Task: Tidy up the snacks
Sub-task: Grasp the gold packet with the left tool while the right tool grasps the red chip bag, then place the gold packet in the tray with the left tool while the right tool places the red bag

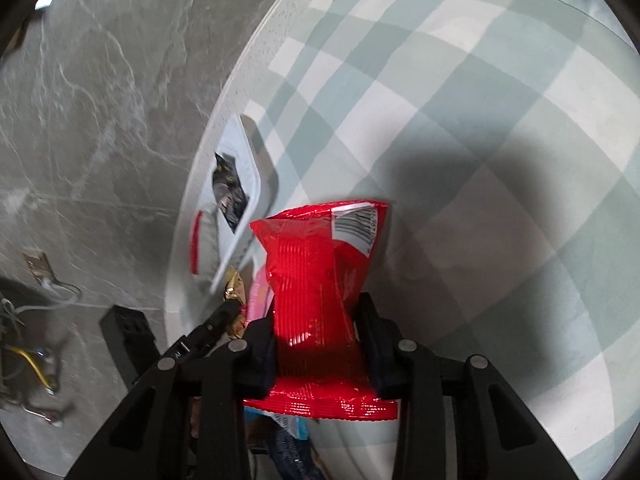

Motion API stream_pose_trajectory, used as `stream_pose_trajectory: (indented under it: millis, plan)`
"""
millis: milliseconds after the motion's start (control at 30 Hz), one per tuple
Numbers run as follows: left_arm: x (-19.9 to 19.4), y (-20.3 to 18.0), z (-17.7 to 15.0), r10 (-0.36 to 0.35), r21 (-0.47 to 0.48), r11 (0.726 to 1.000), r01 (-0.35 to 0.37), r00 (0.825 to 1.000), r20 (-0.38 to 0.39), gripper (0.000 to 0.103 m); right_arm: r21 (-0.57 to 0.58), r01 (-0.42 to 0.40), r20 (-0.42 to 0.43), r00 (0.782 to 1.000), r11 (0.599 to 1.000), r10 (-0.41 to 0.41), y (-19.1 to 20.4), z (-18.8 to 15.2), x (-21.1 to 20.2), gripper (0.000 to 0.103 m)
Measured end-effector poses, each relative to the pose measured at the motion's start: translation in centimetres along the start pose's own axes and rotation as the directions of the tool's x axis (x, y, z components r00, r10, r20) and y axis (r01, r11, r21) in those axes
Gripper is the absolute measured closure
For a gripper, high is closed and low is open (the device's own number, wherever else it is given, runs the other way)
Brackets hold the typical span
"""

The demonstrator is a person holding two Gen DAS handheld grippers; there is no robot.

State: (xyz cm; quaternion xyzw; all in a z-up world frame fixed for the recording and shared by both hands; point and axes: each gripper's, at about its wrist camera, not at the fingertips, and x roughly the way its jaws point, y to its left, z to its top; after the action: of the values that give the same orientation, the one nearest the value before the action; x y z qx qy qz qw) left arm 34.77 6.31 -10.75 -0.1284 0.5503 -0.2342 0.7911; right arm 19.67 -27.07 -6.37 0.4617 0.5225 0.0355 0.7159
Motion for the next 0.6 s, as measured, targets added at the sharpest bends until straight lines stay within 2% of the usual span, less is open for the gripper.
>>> stream_pose_trajectory:
  millis: [267, 600]
  plan:
    - [-2.6, 0.6, 0.2, -0.096, -0.067, 0.993, 0.098, 0.995, 0.04, 0.074, 0.018, -0.061, 0.015, 0.998, 0.998, 0.061, 0.7, 0.2, -1.0, 0.066]
    - [-7.8, 2.9, 2.0, -0.134, -0.116, 0.982, 0.15, 0.982, 0.132, 0.074, -0.041, -0.103, -0.026, 0.994, 0.994, 0.102, 4.1, 1.4, -0.1, 0.066]
